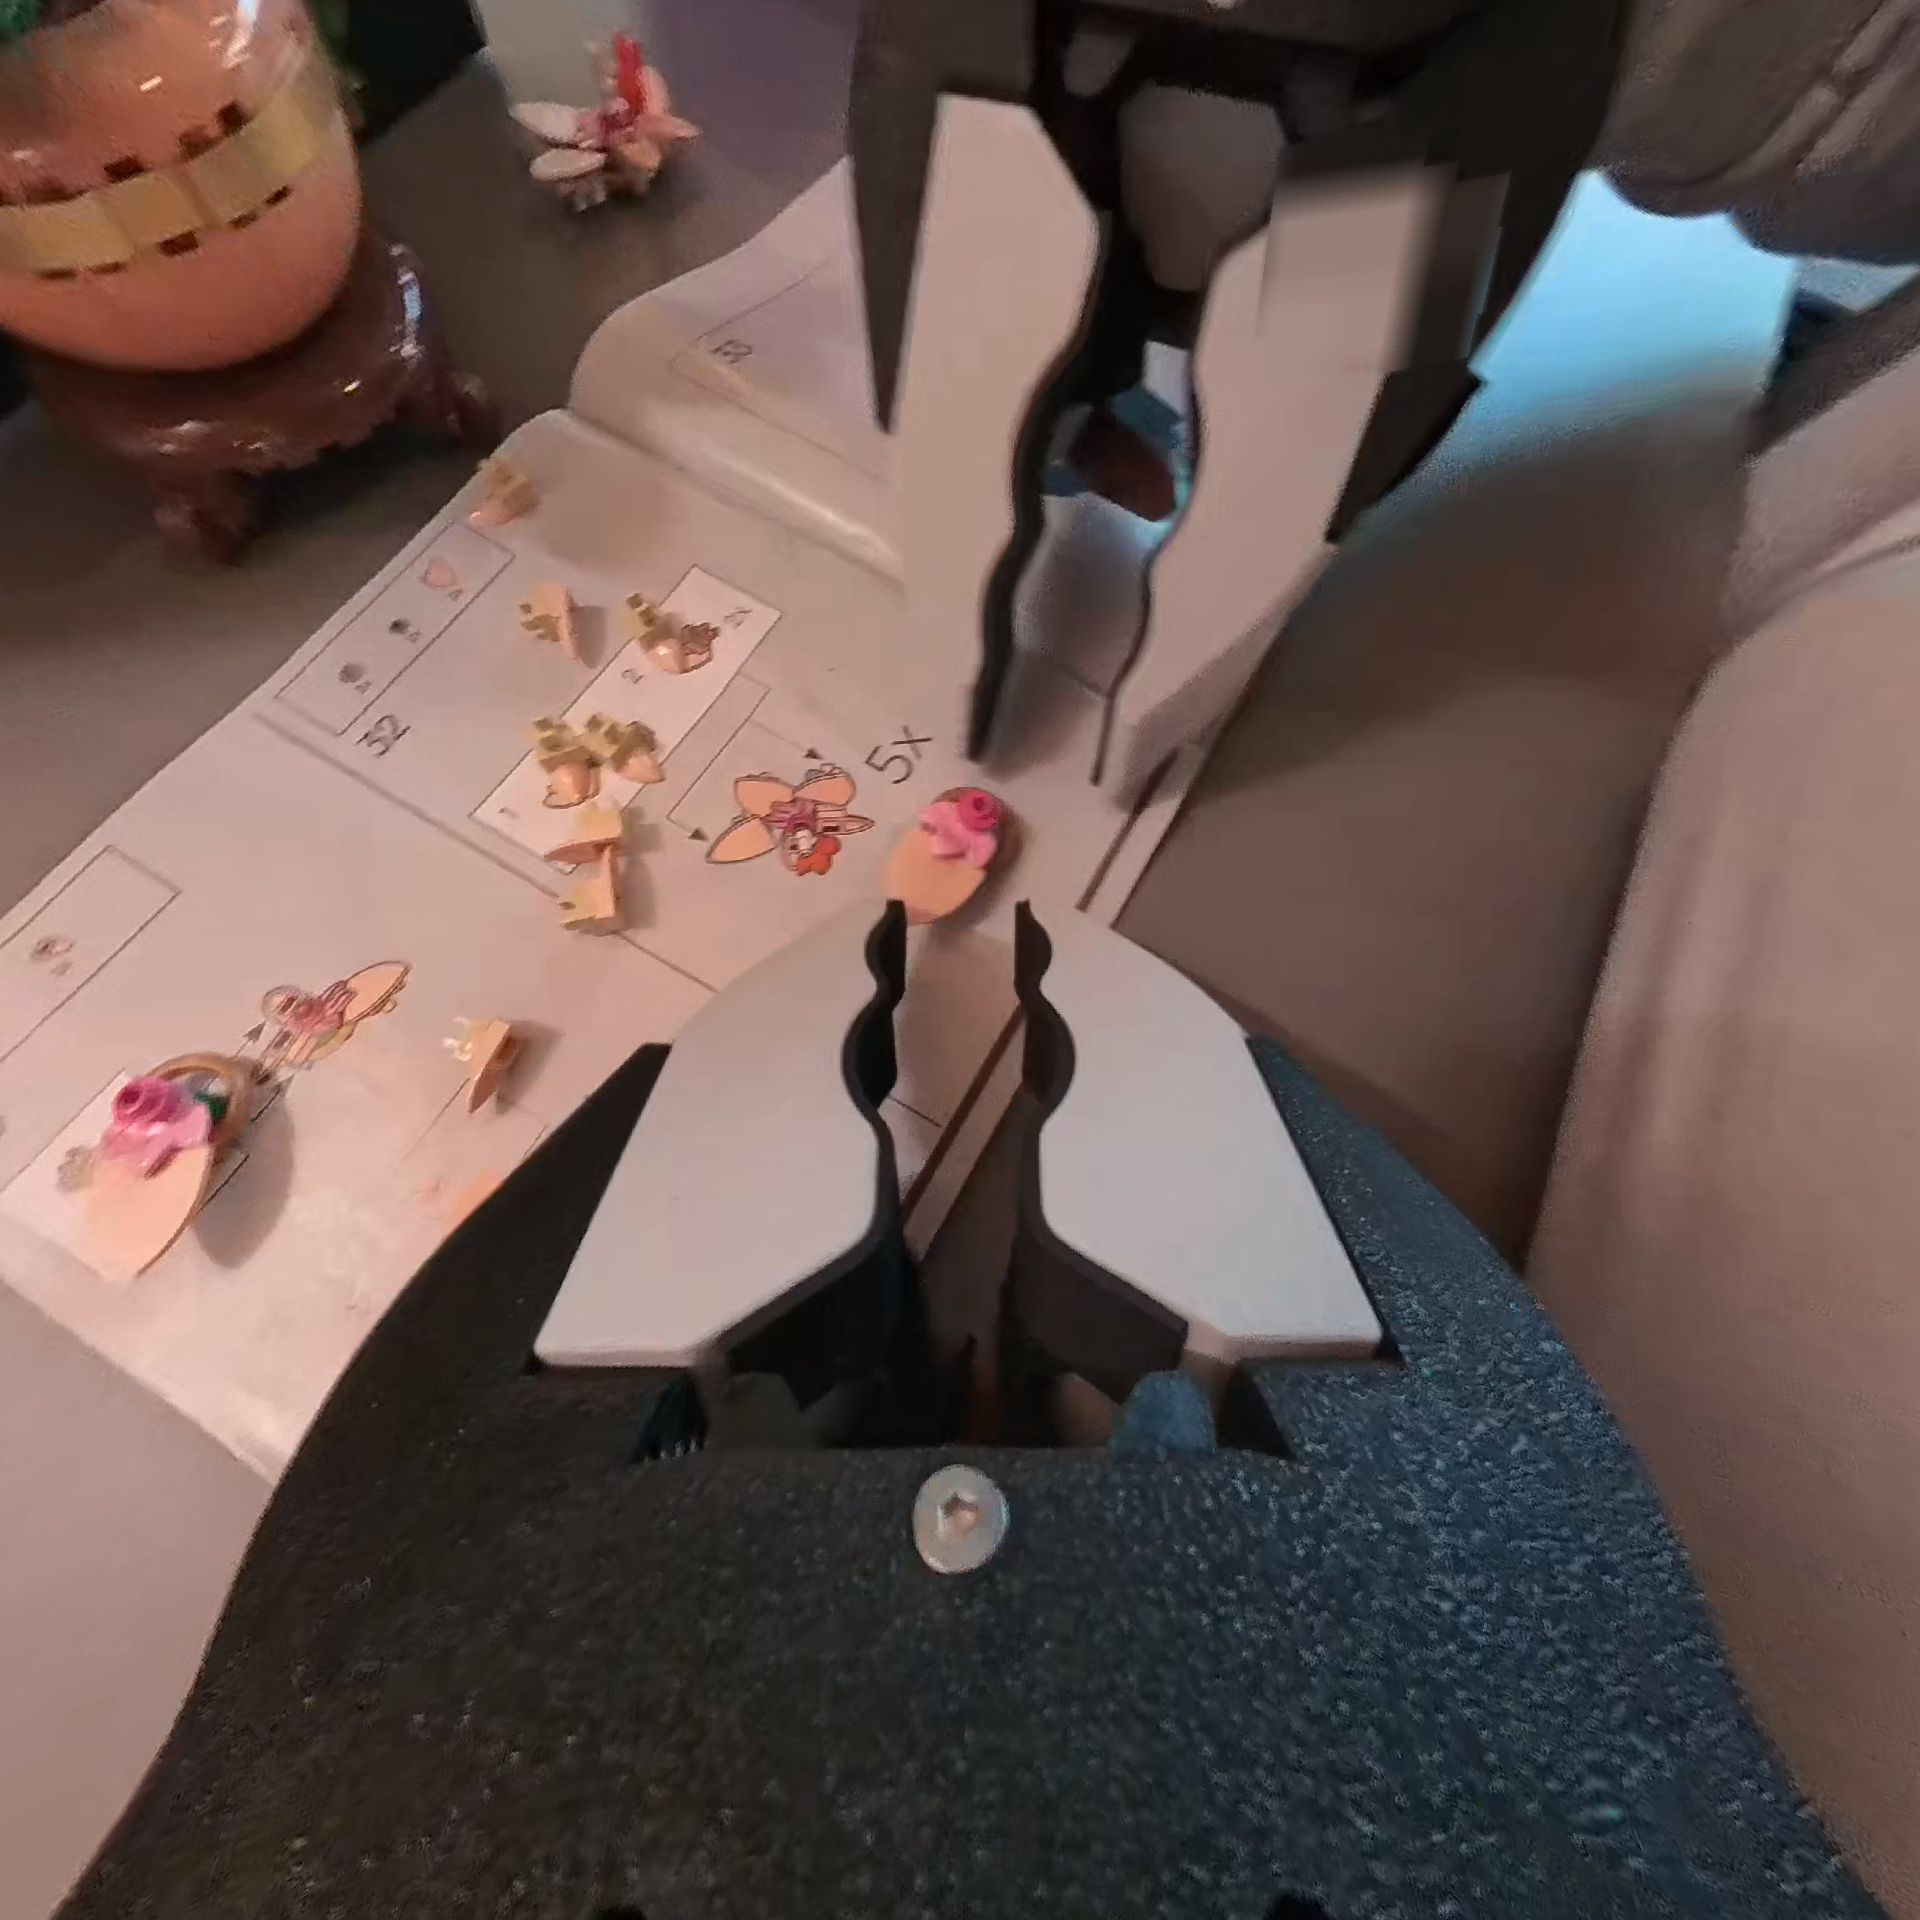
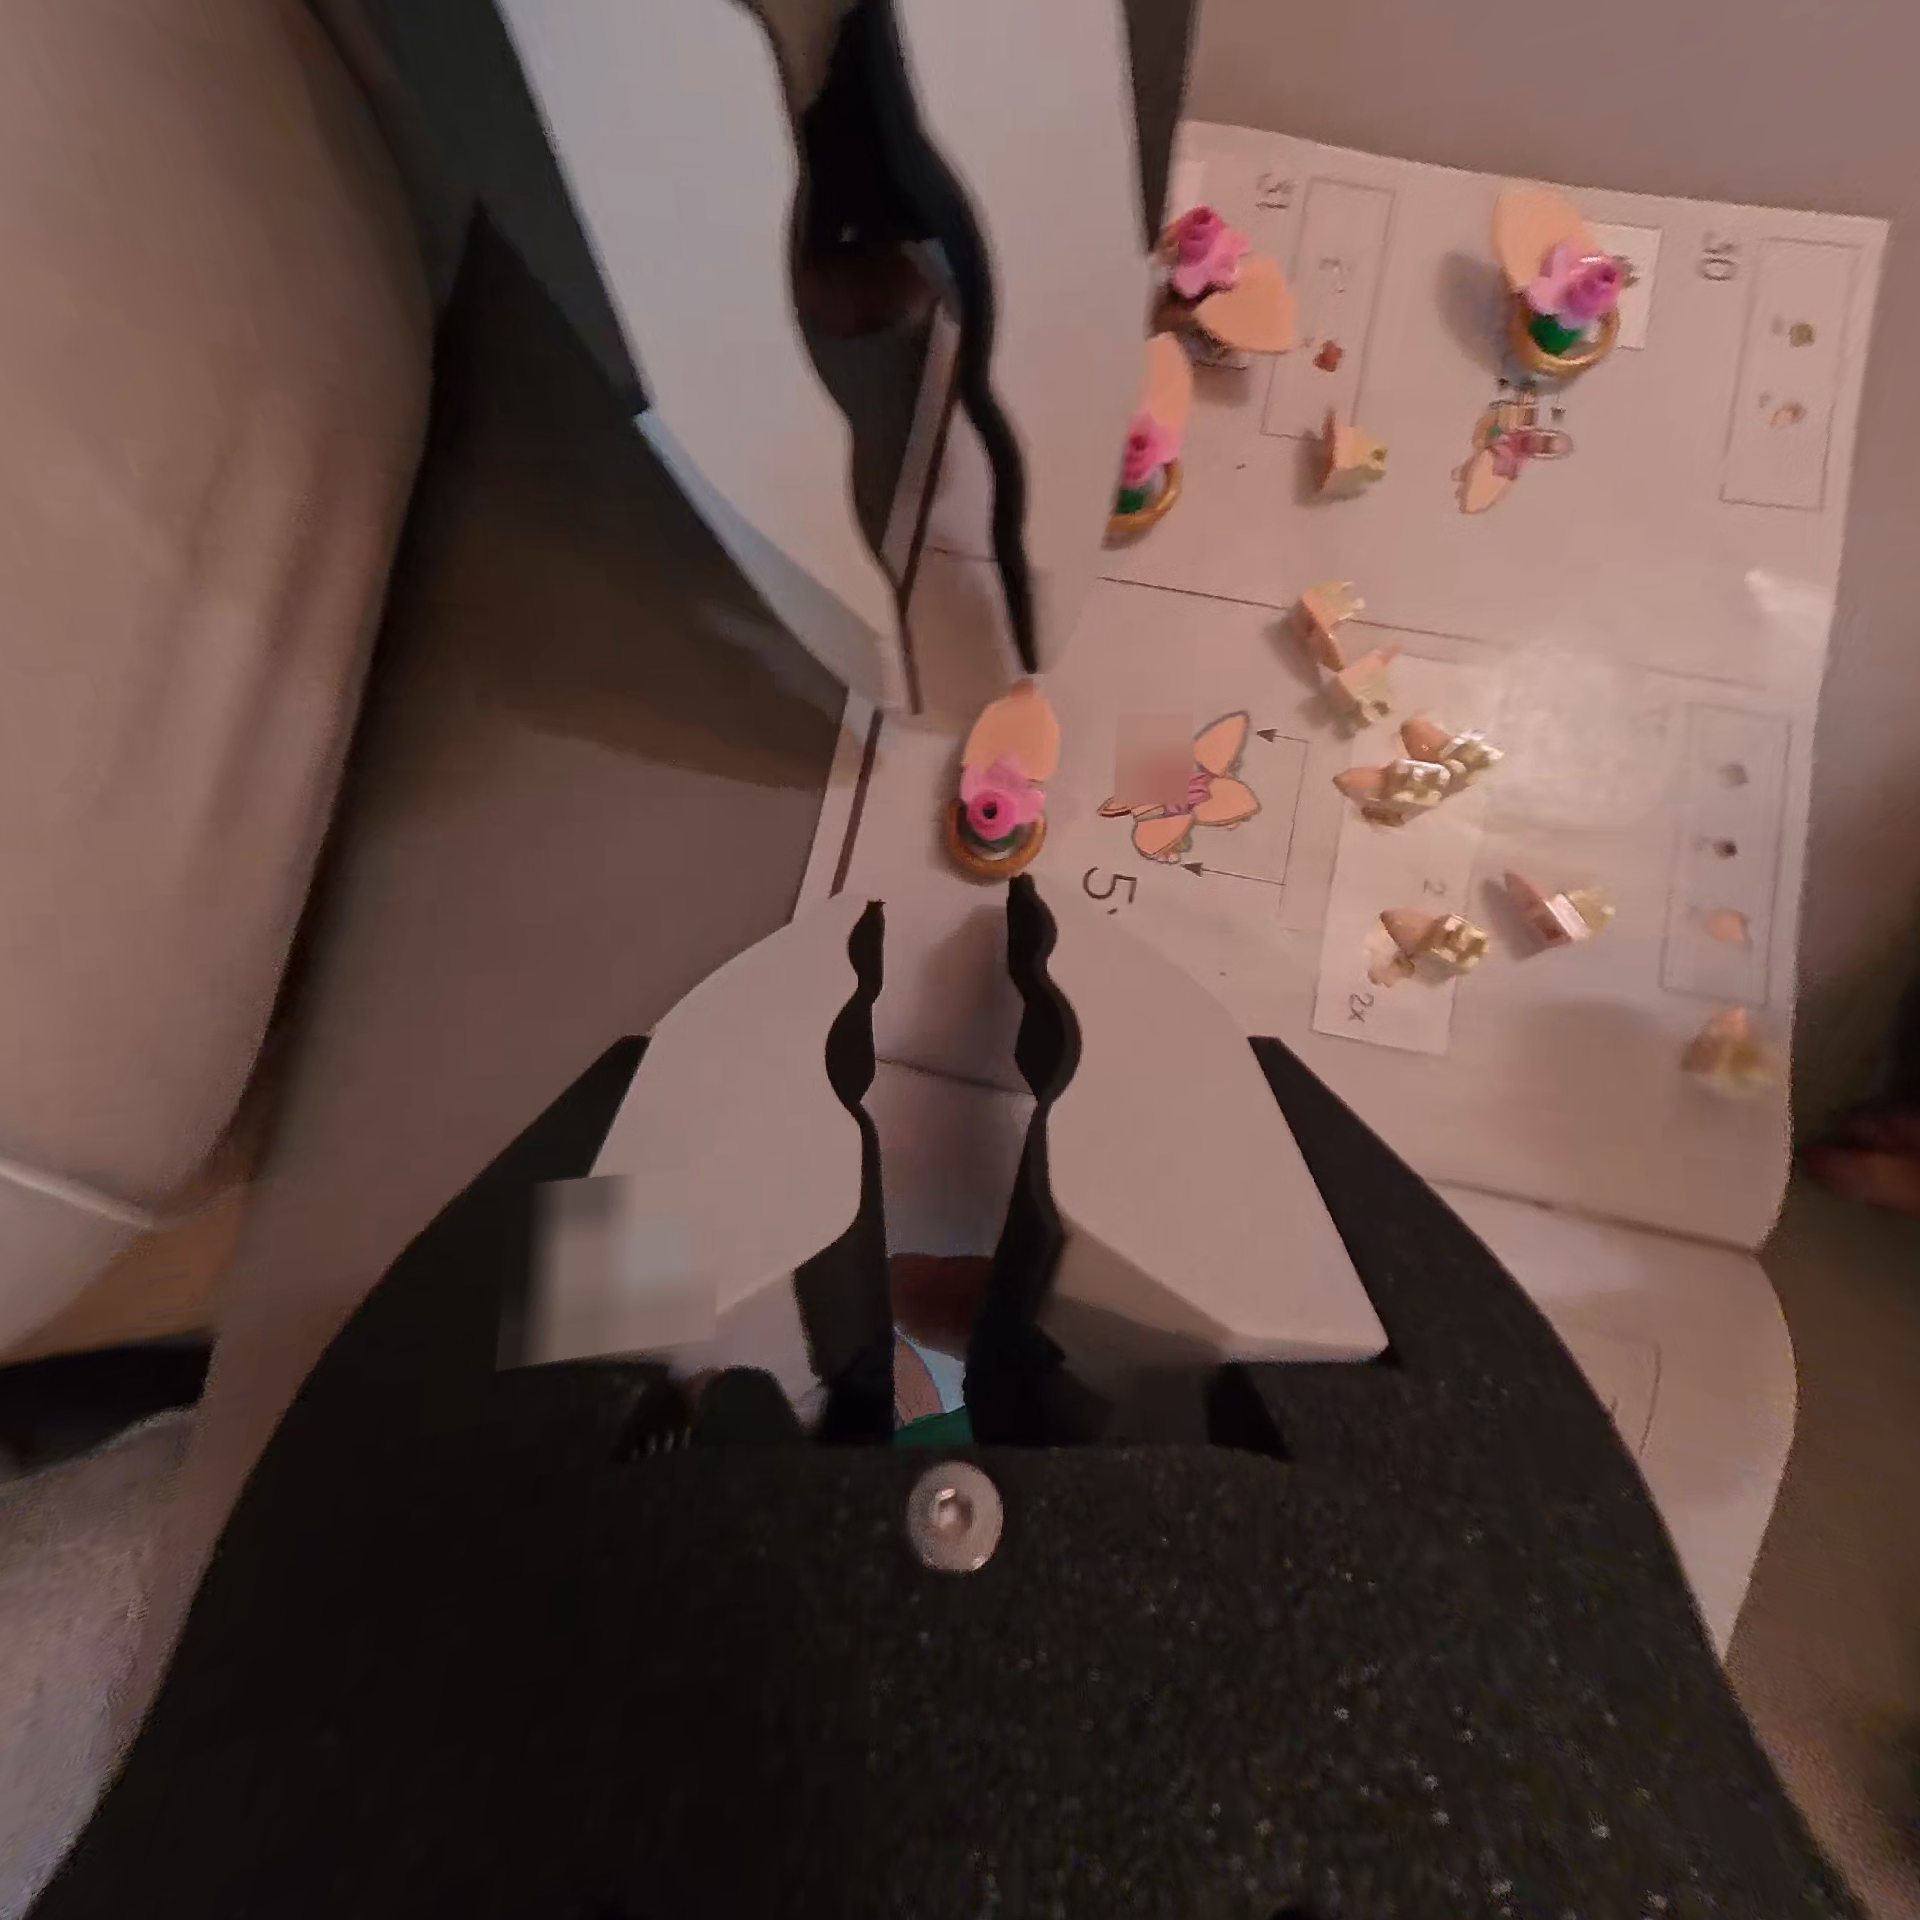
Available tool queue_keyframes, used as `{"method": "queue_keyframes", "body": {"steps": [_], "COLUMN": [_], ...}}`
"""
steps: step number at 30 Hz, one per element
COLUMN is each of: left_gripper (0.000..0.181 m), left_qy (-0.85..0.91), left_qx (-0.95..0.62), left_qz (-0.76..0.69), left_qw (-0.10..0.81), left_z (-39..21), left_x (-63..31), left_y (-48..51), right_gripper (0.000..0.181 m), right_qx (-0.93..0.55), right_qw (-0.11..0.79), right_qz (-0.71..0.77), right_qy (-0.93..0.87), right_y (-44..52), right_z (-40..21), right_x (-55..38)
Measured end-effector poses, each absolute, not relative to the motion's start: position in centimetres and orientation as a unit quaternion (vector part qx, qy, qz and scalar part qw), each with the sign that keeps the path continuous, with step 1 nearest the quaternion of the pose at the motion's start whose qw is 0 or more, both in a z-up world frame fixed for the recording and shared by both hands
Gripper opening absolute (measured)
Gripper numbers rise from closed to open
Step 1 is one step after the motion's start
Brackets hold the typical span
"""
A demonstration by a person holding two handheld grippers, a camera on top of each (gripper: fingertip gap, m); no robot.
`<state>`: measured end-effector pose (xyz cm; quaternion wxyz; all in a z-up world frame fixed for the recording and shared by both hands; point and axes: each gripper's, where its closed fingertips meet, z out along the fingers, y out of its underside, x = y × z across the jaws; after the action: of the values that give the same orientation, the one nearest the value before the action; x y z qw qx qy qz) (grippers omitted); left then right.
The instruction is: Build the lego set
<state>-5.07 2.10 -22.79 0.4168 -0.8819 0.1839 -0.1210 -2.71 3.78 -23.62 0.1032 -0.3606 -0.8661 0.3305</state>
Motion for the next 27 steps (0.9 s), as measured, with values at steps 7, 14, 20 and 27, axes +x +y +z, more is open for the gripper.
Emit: {"method": "queue_keyframes", "body": {"steps": [7, 14, 20, 27], "left_gripper": [0.019, 0.011, 0.007, 0.007], "left_qy": [0.238, 0.258, 0.256, 0.254], "left_qx": [-0.869, -0.872, -0.874, -0.873], "left_qz": [-0.108, -0.113, -0.118, -0.121], "left_qw": [0.42, 0.4, 0.396, 0.399], "left_z": [-22.8, -23.5, -23.5, -23.5], "left_x": [-5.5, -5.5, -5.3, -5.2], "left_y": [2.5, 2.4, 2.6, 2.6], "right_gripper": [0.022, 0.021, 0.015, 0.014], "right_qx": [-0.457, -0.488, -0.466, -0.427], "right_qw": [0.171, 0.168, 0.165, 0.173], "right_qz": [0.346, 0.307, 0.305, 0.306], "right_qy": [-0.801, -0.8, -0.814, -0.833], "right_y": [3.7, 3.4, 3.3, 3.3], "right_z": [-22.0, -23.6, -23.6, -23.6], "right_x": [-5.0, -4.5, -4.6, -4.6]}}
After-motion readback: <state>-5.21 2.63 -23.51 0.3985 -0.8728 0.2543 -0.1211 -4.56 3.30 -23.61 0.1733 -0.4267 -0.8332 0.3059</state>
